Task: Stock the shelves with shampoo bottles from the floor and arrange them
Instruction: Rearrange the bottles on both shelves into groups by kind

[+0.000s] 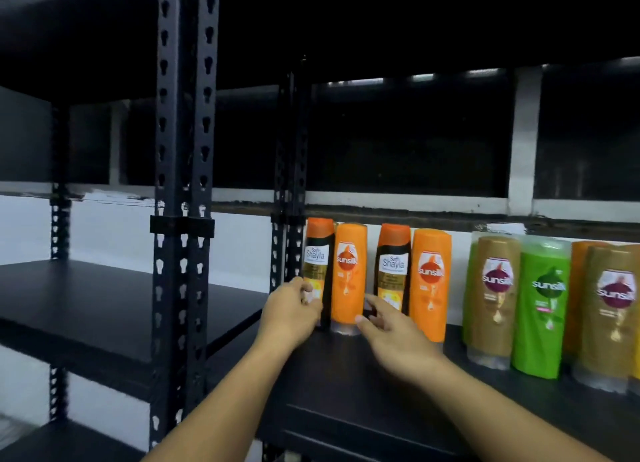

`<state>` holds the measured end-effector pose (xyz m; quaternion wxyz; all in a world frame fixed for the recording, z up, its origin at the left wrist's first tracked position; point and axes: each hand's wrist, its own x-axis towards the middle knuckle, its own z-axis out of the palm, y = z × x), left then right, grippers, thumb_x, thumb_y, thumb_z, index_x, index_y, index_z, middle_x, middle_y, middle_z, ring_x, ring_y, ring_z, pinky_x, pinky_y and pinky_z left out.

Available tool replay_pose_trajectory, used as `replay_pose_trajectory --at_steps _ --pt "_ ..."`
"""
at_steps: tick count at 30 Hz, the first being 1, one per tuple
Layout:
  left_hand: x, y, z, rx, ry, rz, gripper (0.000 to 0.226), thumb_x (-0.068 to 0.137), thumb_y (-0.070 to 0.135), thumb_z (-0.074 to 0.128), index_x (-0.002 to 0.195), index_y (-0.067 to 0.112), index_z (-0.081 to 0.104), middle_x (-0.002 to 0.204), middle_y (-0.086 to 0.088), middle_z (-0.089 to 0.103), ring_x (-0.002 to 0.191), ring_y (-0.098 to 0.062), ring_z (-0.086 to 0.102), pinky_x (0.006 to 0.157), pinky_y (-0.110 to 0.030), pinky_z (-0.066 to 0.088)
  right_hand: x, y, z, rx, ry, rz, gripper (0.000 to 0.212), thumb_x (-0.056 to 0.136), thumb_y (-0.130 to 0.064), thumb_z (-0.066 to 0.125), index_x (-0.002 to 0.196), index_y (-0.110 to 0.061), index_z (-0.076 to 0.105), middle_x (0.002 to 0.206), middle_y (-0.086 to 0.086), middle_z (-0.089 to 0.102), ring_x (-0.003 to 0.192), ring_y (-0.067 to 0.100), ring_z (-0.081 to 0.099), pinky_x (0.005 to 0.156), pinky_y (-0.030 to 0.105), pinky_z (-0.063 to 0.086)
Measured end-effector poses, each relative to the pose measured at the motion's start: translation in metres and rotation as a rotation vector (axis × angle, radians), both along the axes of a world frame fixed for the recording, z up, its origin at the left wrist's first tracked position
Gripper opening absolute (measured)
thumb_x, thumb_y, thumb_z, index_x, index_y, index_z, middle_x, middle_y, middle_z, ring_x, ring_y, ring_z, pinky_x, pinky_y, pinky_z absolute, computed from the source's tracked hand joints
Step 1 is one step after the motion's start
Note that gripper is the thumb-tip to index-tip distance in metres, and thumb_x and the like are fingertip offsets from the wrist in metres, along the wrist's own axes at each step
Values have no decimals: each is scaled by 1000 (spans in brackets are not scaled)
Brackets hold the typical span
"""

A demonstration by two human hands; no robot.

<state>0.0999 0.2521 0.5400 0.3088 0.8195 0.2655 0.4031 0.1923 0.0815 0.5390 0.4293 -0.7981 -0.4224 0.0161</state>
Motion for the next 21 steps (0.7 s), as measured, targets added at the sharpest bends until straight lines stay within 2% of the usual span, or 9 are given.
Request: replay_pose_trajectory --at_steps 2,5,7,10,13,16,19,21 --pt "7 21 -2 -42 -28 -24 50 84 27 75 128 28 52 122 2 59 106 -14 61 91 -31 52 -3 31 0 59 55 -33 51 101 -40 55 148 -29 37 144 -5 53 131 18 51 103 33 40" --pt "19 48 -4 -133 -3 -156 95 73 29 82 149 36 26 136 4 51 125 -17 55 108 -45 49 -4 63 -3 100 214 -127 59 99 -37 59 148 -19 31 140 5 54 127 25 53 93 32 40" --pt "23 55 -3 -197 26 -261 107 77 20 85 156 39 14 136 11 48 127 -14 52 110 -43 46 -1 78 -6 123 241 -172 62 99 -32 61 149 -16 27 139 8 51 127 28 52 90 32 40" --pt "30 65 -5 -268 16 -339 103 83 12 83 157 38 17 126 17 54 117 -9 57 100 -35 50 5 93 -14 194 229 -248 60 96 -25 65 145 -17 31 135 8 53 123 28 55 95 35 46" --pt "38 68 -13 -233 24 -322 82 87 19 80 149 37 30 123 14 64 113 -7 63 98 -34 53 9 101 -22 231 191 -307 63 93 -27 68 145 -18 33 135 8 52 122 28 55 100 43 50" --pt "43 70 -15 -160 43 -274 64 90 21 77 138 35 36 125 11 63 112 -8 62 86 -25 49 9 104 -23 224 163 -335 66 92 -31 70 145 -17 34 136 9 49 123 28 53 99 43 49" --pt "43 71 -15 -136 34 -252 57 92 20 75 128 36 35 124 10 60 108 -7 59 69 -14 44 11 106 -23 186 144 -347 64 93 -35 69 143 -14 34 137 11 45 121 28 53 96 39 48" --pt "41 72 -16 -134 38 -243 54 93 18 74 126 35 35 123 10 58 105 -5 58 64 -12 44 9 107 -23 160 147 -315 59 94 -38 67 139 -15 38 134 10 47 118 27 55 95 38 49"
